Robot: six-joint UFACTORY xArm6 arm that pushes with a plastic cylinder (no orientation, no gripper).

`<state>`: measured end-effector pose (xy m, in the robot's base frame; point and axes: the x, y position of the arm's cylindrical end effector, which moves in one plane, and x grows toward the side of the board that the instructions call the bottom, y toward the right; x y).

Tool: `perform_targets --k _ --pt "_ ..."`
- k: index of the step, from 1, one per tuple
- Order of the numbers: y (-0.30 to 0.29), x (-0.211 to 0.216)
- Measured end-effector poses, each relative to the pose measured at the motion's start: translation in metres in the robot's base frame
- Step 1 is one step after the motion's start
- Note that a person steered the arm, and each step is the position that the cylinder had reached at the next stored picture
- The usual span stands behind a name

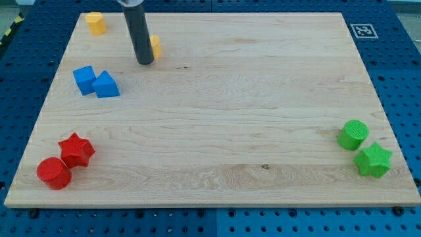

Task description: Slide the yellow hexagon to the right side of yellow heart

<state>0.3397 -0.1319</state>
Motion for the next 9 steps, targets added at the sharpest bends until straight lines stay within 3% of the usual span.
perform_targets --k 3,6,7,9 --pt "-0.003 -0.066" --pt "-0.173 -0.082" --pt "-0.173 -0.120" --pt "-0.172 -0.129"
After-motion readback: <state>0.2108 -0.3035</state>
